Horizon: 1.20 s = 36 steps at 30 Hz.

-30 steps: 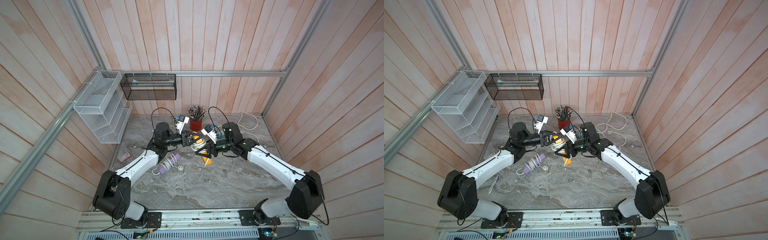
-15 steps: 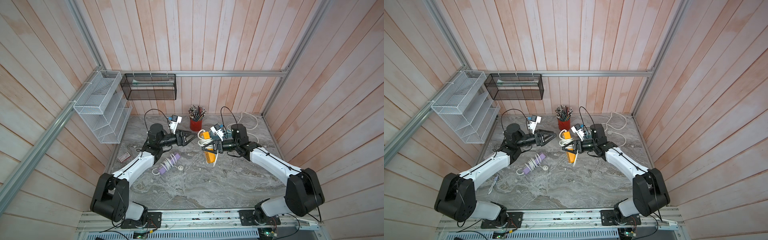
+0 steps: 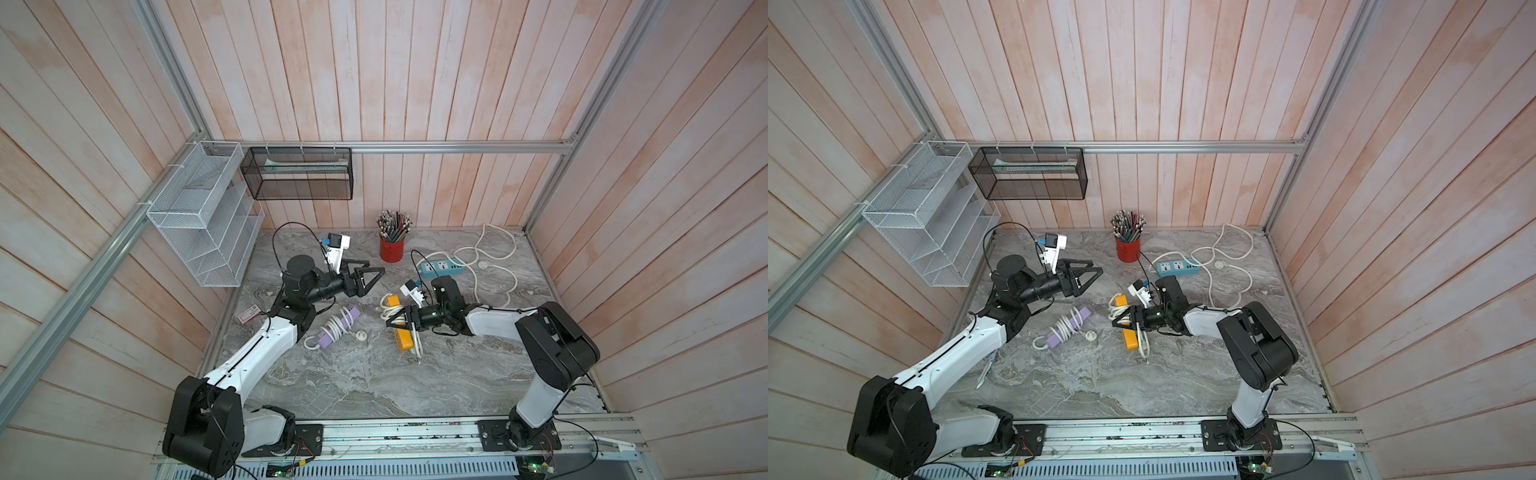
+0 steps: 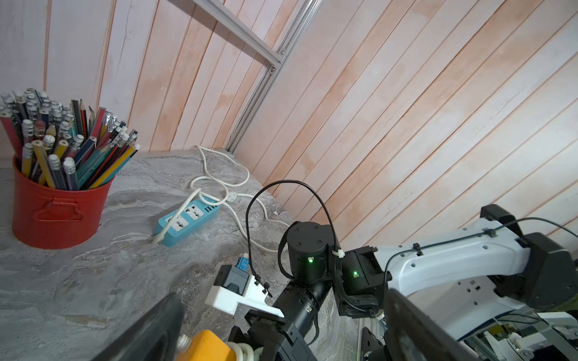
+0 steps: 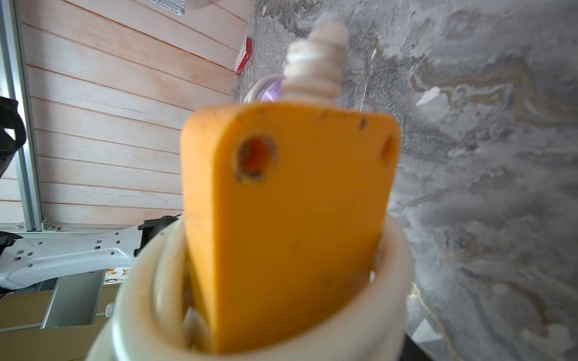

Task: Unwrap the cord wrapped around the power strip
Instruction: Place the power strip at the center of the board.

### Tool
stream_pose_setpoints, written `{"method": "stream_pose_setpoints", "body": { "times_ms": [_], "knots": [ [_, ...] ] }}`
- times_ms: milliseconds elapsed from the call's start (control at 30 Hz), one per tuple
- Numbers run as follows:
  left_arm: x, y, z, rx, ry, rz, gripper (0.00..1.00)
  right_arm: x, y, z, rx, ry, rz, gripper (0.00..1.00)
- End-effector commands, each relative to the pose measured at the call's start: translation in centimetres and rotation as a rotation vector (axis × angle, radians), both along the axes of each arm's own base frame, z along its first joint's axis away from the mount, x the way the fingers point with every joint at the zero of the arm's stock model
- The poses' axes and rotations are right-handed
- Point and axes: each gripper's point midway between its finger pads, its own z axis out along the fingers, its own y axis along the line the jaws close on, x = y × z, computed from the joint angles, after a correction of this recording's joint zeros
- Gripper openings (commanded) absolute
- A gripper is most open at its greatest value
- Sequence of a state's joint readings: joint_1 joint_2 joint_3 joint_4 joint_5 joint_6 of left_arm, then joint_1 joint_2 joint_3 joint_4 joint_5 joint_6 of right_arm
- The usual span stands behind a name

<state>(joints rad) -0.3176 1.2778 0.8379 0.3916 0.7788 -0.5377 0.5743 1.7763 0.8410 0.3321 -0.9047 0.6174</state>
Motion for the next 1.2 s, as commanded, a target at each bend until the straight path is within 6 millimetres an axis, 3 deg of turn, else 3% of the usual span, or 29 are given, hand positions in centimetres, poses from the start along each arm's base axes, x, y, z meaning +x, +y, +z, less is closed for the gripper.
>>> {"method": "stream_pose_setpoints", "body": {
  "times_ms": [0, 200, 300, 333, 567, 933, 1167],
  "knots": [
    [-0.1, 0.6, 0.2, 0.021, -0.035, 0.030, 1.00, 2.5, 0.0, -1.6, -0.052, -0.062, -0.071, 0.63],
    [0.0, 0.9, -0.3, 0.021, -0.032, 0.040, 1.00, 5.7, -3.5, -6.1, -0.229, -0.052, -0.180, 0.82],
    [0.0, 0.9, -0.6, 0.021, -0.028, 0.043, 1.00, 6.6, -4.6, -7.1, -0.287, -0.071, -0.211, 0.98],
    [0.0, 0.9, -0.6, 0.023, -0.027, 0.043, 1.00, 6.8, -4.9, -7.0, -0.295, -0.078, -0.221, 0.98],
    [0.0, 1.2, -0.9, 0.037, -0.026, 0.054, 1.00, 8.4, -7.4, -5.0, -0.439, -0.197, -0.281, 0.98],
    [-0.1, 1.3, -1.1, 0.036, -0.027, 0.058, 1.00, 9.9, -13.1, -0.7, -0.745, -0.348, -0.420, 0.98],
    [0.0, 1.3, -2.0, 0.043, -0.005, 0.058, 1.00, 8.5, -13.2, 2.6, -0.776, -0.375, -0.426, 0.98]
  ]
}}
